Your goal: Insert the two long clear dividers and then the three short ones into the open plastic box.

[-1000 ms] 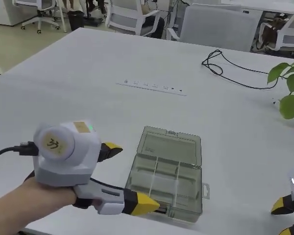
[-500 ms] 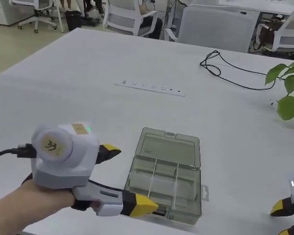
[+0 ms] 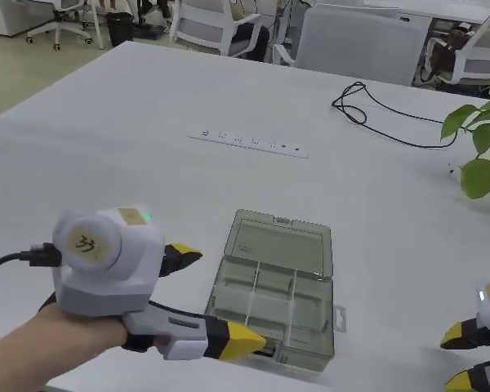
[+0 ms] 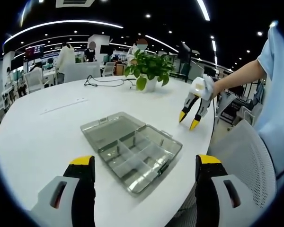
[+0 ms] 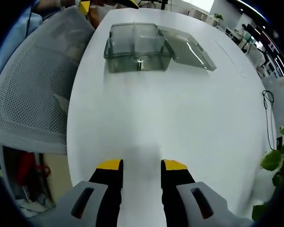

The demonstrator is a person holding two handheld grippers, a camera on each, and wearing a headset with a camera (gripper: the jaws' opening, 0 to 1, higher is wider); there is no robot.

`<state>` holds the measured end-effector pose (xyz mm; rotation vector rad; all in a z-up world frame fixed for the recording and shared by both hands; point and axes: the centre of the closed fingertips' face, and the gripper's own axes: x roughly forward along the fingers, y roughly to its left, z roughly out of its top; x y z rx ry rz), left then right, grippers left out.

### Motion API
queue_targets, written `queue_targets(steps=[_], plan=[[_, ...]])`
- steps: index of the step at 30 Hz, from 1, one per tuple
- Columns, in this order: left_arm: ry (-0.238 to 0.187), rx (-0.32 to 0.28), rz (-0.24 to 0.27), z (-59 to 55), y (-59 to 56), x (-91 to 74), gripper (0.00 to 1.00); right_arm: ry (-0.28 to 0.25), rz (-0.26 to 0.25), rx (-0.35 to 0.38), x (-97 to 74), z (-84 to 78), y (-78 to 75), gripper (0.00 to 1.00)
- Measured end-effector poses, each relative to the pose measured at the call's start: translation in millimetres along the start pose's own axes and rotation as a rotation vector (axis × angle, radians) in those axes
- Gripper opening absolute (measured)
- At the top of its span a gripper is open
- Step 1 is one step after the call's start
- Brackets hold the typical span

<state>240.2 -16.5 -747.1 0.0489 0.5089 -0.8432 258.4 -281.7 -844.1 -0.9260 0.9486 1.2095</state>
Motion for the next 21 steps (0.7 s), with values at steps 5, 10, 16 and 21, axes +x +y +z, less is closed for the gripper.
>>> queue_targets(steps=[5,10,16,21], plan=[[-0.005,-0.004,-0.001,0.7,-0.7,1.6,0.89,-0.02,-0.018,-0.005,-4.7,8.6,-1.8,0.32],[-0.008,-0.047,-0.004,2.2,-0.6,5.4,0.88,-0.077,-0.067,-0.009,-15.7,31.7,-6.8,0.32],[0.014,-0.064,-0.006,-0.2,-0.2,11.9,0.85,-0.171,-0.133,-0.058,-32.4,78.7,-8.3,0.32],[0.0,-0.102,-0.019,7.2,-2.8,17.2,0.81,-0.221,-0.185,-0.127,-44.7,114.3,-8.2,0.32]])
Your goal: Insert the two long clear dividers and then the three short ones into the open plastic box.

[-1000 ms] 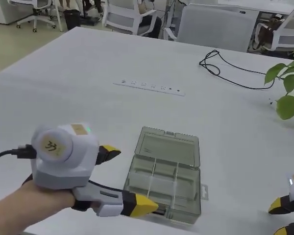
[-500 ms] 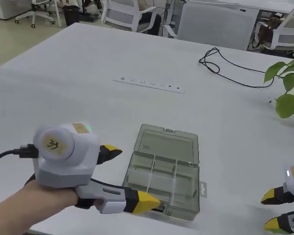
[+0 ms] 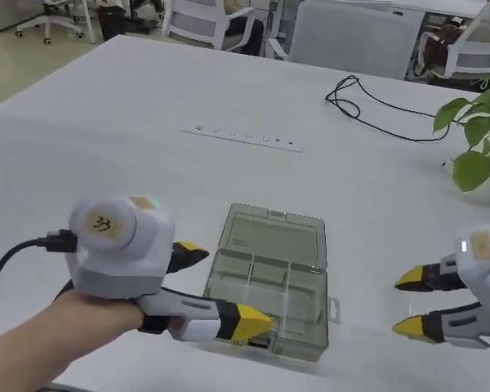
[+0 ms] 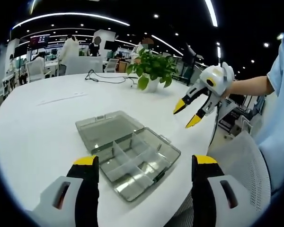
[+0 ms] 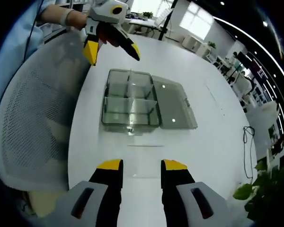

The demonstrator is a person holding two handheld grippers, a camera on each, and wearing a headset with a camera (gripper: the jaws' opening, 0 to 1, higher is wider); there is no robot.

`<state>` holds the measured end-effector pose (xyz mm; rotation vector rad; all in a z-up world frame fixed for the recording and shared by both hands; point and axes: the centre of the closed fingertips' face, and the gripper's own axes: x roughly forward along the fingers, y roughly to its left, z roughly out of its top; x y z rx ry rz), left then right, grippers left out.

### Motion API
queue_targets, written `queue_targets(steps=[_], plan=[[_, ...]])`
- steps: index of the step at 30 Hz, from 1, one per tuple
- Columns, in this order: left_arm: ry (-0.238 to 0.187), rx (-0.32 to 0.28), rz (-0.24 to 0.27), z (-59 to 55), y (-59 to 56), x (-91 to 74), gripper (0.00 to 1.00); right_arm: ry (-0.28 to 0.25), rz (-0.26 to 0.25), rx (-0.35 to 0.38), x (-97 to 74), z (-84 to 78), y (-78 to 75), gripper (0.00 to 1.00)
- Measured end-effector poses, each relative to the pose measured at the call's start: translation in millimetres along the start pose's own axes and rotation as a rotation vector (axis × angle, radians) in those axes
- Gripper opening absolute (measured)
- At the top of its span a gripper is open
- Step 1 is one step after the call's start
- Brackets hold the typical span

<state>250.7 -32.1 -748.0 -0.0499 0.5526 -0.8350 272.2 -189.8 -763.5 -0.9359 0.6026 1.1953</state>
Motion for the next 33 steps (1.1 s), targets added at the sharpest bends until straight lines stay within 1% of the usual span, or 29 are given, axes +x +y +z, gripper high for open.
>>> queue_targets(steps=[3,4,6,7,8,10,11,12,13,14,15,16,17,18,19,20,21,22,24,25,27,28,29,31,32,33], plan=[[-0.01,-0.03,-0.018,5.6,-4.0,4.9,0.78,-0.026,-0.036,-0.045,-0.5,19.4,-4.8,0.32],[-0.003,-0.041,-0.02,6.5,-5.0,6.7,0.76,-0.031,-0.042,-0.058,-0.6,26.3,-4.7,0.32],[-0.002,-0.036,-0.029,8.7,-8.2,9.7,0.74,-0.046,-0.066,-0.08,-0.5,36.4,-7.4,0.32],[0.007,-0.044,-0.036,9.3,-10.5,12.2,0.73,-0.054,-0.072,-0.093,-0.2,43.1,-6.9,0.32],[0.004,-0.047,-0.045,10.8,-12.7,13.7,0.73,-0.061,-0.088,-0.115,-0.2,48.2,-8.2,0.32],[0.013,-0.064,-0.056,12.2,-16.0,17.2,0.7,-0.051,-0.111,-0.188,-0.3,56.8,-8.1,0.32],[0.009,-0.067,-0.068,14.0,-18.6,19.1,0.68,-0.058,-0.132,-0.217,-0.9,63.2,-8.2,0.32],[0.009,-0.08,-0.073,15.0,-20.0,20.3,0.65,-0.065,-0.126,-0.205,-0.9,66.4,-5.4,0.32],[0.001,-0.095,-0.081,17.3,-22.1,22.1,0.63,-0.078,-0.144,-0.227,-2.0,73.0,-6.4,0.32],[-0.005,-0.107,-0.091,19.0,-24.0,23.2,0.6,-0.08,-0.173,-0.261,-3.1,77.5,-9.5,0.32],[-0.008,-0.119,-0.097,20.3,-25.4,24.1,0.56,-0.065,-0.174,-0.288,-2.9,78.1,-8.4,0.32],[-0.014,-0.118,-0.107,22.2,-27.9,24.9,0.52,-0.068,-0.211,-0.334,-4.2,84.1,-10.5,0.32],[-0.015,-0.12,-0.107,23.1,-28.9,25.7,0.49,-0.068,-0.213,-0.34,-3.8,86.4,-8.7,0.32],[-0.017,-0.126,-0.111,24.1,-29.9,26.9,0.46,-0.068,-0.197,-0.34,-2.6,88.9,-3.7,0.32],[-0.021,-0.134,-0.117,25.5,-31.5,28.2,0.45,-0.072,-0.199,-0.346,-2.7,90.5,-3.1,0.32],[-0.024,-0.143,-0.122,26.7,-32.7,29.1,0.44,-0.08,-0.21,-0.372,-2.4,94.8,-2.7,0.32],[-0.029,-0.151,-0.124,28.0,-33.6,29.7,0.42,-0.072,-0.203,-0.382,-1.1,95.0,-0.5,0.32],[-0.039,-0.163,-0.129,30.0,-34.5,30.8,0.4,-0.078,-0.214,-0.394,-0.3,98.1,0.1,0.32],[-0.049,-0.178,-0.132,33.0,-35.4,32.5,0.36,-0.073,-0.204,-0.395,2.5,100.0,2.4,0.32],[-0.055,-0.187,-0.134,34.2,-35.9,33.2,0.35,-0.086,-0.211,-0.405,2.4,103.1,3.0,0.32],[-0.056,-0.197,-0.138,35.1,-37.2,34.9,0.31,-0.081,-0.201,-0.411,4.5,104.3,5.9,0.32],[-0.057,-0.199,-0.139,35.3,-38.0,35.7,0.28,-0.094,-0.212,-0.424,4.0,107.4,5.6,0.32],[-0.059,-0.201,-0.14,35.7,-38.6,36.1,0.25,-0.089,-0.202,-0.42,4.9,107.7,7.0,0.32],[-0.063,-0.205,-0.139,36.0,-38.6,37.0,0.19,-0.105,-0.211,-0.425,4.3,111.8,7.8,0.32],[-0.062,-0.216,-0.145,36.0,-39.8,37.7,0.15,-0.099,-0.201,-0.422,5.0,111.6,8.9,0.32],[-0.07,-0.222,-0.15,37.2,-40.9,38.1,0.13,-0.103,-0.206,-0.425,4.9,112.6,9.2,0.32]])
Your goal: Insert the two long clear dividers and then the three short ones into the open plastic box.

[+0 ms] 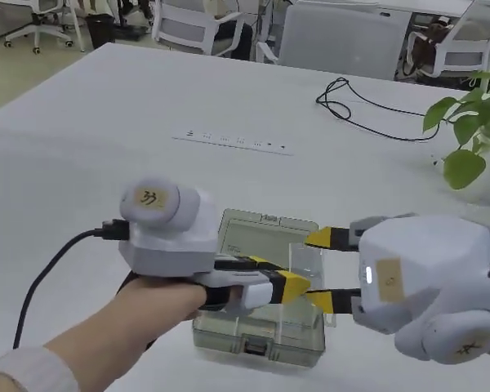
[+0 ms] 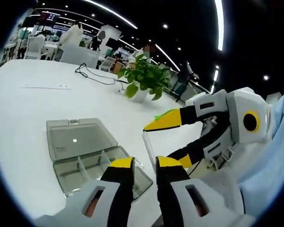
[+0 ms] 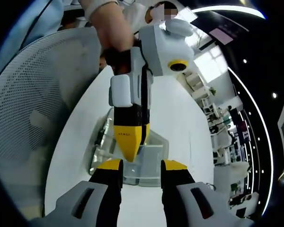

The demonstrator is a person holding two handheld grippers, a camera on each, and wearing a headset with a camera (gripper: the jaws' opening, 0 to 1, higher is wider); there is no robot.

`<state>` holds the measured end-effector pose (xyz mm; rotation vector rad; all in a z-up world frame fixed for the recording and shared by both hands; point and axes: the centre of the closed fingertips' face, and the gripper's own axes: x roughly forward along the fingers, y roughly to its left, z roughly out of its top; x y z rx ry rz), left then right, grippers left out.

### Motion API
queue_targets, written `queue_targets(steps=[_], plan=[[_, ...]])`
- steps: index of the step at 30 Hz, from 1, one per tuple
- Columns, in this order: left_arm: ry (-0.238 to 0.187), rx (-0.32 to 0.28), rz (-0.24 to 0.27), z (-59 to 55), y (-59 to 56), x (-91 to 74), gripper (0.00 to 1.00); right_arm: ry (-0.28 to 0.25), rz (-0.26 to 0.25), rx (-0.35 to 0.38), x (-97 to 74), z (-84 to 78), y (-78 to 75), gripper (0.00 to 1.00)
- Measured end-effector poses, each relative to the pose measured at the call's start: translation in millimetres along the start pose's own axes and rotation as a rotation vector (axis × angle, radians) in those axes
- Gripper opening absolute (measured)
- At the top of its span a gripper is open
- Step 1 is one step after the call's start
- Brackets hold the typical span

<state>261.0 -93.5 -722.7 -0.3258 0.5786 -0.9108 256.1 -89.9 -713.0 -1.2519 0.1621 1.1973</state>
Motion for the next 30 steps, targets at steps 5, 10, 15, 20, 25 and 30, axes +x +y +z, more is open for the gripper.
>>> queue_targets(steps=[5,10,15,20,25,30], plan=[[-0.01,-0.035,-0.033,0.2,-8.0,2.6,0.0,0.008,-0.001,-0.013,1.2,-1.3,1.0,0.32],[-0.012,-0.079,-0.034,-1.8,-6.9,2.1,0.0,0.009,-0.005,-0.03,1.0,-1.1,2.2,0.32],[-0.018,-0.108,-0.036,-1.4,-7.1,1.2,0.0,0.01,-0.008,-0.043,1.2,0.5,2.5,0.33],[-0.027,-0.13,-0.035,-0.4,-5.8,-0.2,0.0,0.012,-0.02,-0.084,2.1,2.4,1.3,0.33],[-0.025,-0.122,-0.033,-1.7,-5.8,-1.7,0.0,0.003,-0.015,-0.083,1.8,4.3,1.0,0.35],[-0.015,-0.078,-0.028,-2.8,-3.1,-4.1,0.0,-0.06,0.018,0.086,-3.7,10.8,-4.5,0.41]])
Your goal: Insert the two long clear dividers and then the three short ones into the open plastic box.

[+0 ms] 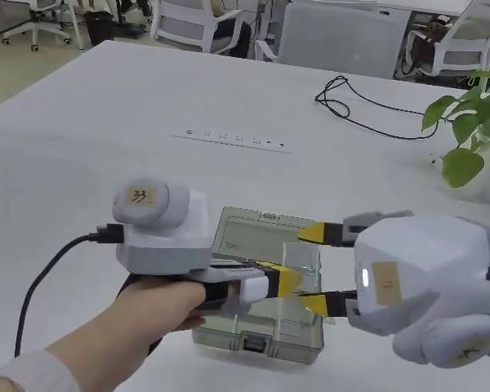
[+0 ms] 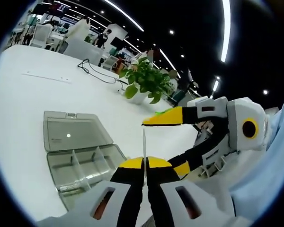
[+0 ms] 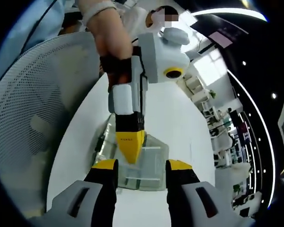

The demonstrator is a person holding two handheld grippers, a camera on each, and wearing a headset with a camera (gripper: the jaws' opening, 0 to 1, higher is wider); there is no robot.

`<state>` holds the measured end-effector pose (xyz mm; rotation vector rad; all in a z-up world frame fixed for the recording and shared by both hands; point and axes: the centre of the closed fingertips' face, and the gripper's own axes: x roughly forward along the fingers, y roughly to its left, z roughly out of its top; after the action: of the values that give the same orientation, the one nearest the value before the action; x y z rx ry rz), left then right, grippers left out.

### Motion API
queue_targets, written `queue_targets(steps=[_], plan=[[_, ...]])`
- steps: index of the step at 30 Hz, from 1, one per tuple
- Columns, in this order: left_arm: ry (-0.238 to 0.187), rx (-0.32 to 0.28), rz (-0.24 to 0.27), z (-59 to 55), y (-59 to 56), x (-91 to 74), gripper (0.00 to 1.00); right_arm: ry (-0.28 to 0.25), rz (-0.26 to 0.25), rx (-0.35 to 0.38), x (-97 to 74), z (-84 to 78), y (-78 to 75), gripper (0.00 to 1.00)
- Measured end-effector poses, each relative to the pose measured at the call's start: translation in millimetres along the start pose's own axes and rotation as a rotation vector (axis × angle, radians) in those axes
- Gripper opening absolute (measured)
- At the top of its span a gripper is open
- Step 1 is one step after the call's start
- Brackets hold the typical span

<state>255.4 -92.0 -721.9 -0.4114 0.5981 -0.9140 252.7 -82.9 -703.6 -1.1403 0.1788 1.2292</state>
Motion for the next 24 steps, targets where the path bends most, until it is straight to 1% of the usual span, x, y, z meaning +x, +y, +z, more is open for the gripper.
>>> queue_targets(steps=[1,2,3,4,5,6,7,8,10,12,15,16,17,18,20,21,22,23,24], plan=[[0.008,0.026,-0.001,-1.2,0.7,-0.8,0.0,-0.018,0.009,0.029,-2.1,2.0,-2.4,0.41],[0.016,0.053,-0.006,-2.6,0.6,-1.5,0.0,-0.022,0.015,0.058,-3.4,1.7,-3.9,0.41],[0.025,0.061,-0.005,-4.4,1.1,-2.1,0.0,-0.026,0.026,0.083,-4.8,1.6,-4.9,0.41],[0.035,0.088,-0.006,-6.0,1.4,-2.9,0.0,-0.036,0.045,0.113,-6.8,2.2,-6.0,0.41],[0.046,0.132,-0.018,-8.1,0.2,-3.9,0.0,-0.041,0.049,0.131,-8.2,2.0,-7.9,0.41],[0.048,0.145,-0.023,-8.8,-0.8,-4.4,0.0,-0.05,0.06,0.155,-9.5,2.6,-8.7,0.41],[0.058,0.179,-0.032,-10.0,-2.0,-5.3,0.0,-0.053,0.076,0.178,-10.8,2.1,-8.5,0.4],[0.059,0.198,-0.04,-10.1,-3.5,-5.7,0.0,-0.06,0.094,0.202,-12.7,2.0,-9.3,0.4],[0.067,0.234,-0.054,-11.6,-6.1,-7.2,0.0,-0.07,0.111,0.237,-15.6,1.5,-12.1,0.38],[0.071,0.274,-0.069,-12.4,-8.0,-7.9,0.0,-0.086,0.138,0.295,-18.0,2.8,-12.1,0.38],[0.077,0.324,-0.103,-14.1,-13.6,-9.0,0.0,-0.096,0.18,0.327,-21.1,3.1,-10.1,0.36],[0.083,0.356,-0.124,-15.3,-16.8,-9.5,0.0,-0.098,0.2,0.349,-22.4,3.5,-8.2,0.36],[0.086,0.361,-0.133,-15.9,-18.4,-9.7,0.0,-0.1,0.219,0.36,-23.3,3.7,-6.4,0.35],[0.09,0.373,-0.141,-16.7,-19.8,-9.9,0.0,-0.101,0.251,0.371,-24.7,4.8,-1.8,0.34],[0.097,0.409,-0.161,-18.2,-22.2,-10.3,0.0,-0.094,0.271,0.377,-25.8,4.4,0.6,0.33],[0.103,0.42,-0.164,-19.3,-22.7,-10.7,0.0,-0.089,0.31,0.386,-27.6,5.0,6.4,0.33],[0.11,0.436,-0.171,-20.7,-23.6,-11.0,0.0,-0.085,0.309,0.391,-26.3,2.5,6.4,0.32],[0.117,0.463,-0.18,-22.0,-24.6,-11.3,0.0,-0.084,0.327,0.382,-26.7,1.7,9.4,0.32],[0.123,0.472,-0.185,-23.2,-25.1,-11.6,0.0,-0.083,0.342,0.388,-27.9,2.6,11.5,0.3]])
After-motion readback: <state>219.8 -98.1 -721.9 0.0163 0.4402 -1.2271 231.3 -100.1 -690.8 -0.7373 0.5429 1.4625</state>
